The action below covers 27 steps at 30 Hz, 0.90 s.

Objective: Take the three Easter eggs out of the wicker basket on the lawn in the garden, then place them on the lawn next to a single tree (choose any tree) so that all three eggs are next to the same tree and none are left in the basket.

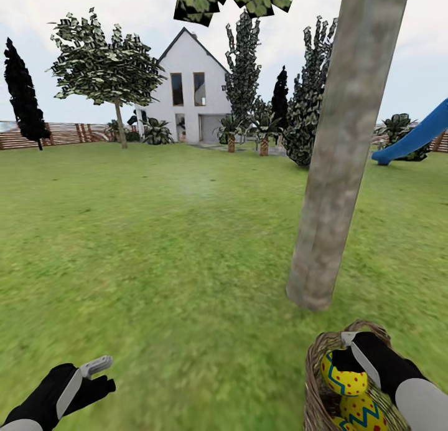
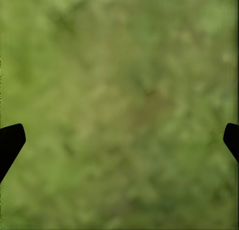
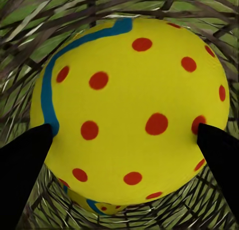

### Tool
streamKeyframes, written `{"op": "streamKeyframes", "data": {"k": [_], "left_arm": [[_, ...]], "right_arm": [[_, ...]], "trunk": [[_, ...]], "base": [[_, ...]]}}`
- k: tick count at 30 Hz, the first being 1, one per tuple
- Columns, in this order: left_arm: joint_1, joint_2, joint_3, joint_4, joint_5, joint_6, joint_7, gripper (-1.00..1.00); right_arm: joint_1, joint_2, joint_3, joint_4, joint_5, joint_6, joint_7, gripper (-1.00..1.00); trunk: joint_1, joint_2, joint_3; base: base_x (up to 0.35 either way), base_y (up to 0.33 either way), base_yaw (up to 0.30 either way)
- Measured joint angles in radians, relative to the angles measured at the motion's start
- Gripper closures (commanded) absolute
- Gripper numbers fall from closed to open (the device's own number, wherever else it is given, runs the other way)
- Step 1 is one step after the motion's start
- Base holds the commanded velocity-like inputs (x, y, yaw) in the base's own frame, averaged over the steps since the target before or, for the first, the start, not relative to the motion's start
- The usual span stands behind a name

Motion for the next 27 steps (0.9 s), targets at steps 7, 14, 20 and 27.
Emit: {"op": "streamKeyframes", "data": {"k": [7,14,20,27], "left_arm": [[0.000,0.000,0.000,-0.001,-0.001,0.000,0.000,-1.00],[0.000,-0.014,-0.001,0.000,-0.003,-0.001,0.002,-1.00],[0.000,-0.014,-0.001,0.001,-0.004,-0.002,0.003,-1.00],[0.000,-0.015,-0.003,0.000,-0.003,-0.001,0.003,-1.00]], "right_arm": [[0.000,-0.002,-0.002,0.000,0.000,0.000,0.000,1.00],[0.000,-0.002,-0.002,0.000,0.001,0.000,0.000,1.00],[0.000,-0.002,-0.002,0.000,0.001,0.000,0.000,1.00],[0.000,-0.002,-0.001,0.000,0.002,0.000,0.000,1.00]], "trunk": [[-0.027,0.049,0.022],[-0.054,0.098,0.044],[-0.077,0.140,0.063],[-0.104,0.189,0.086]], "base": [[0.000,0.000,0.000],[0.000,0.000,0.000],[0.000,0.000,-0.024],[0.000,0.000,-0.019]]}}
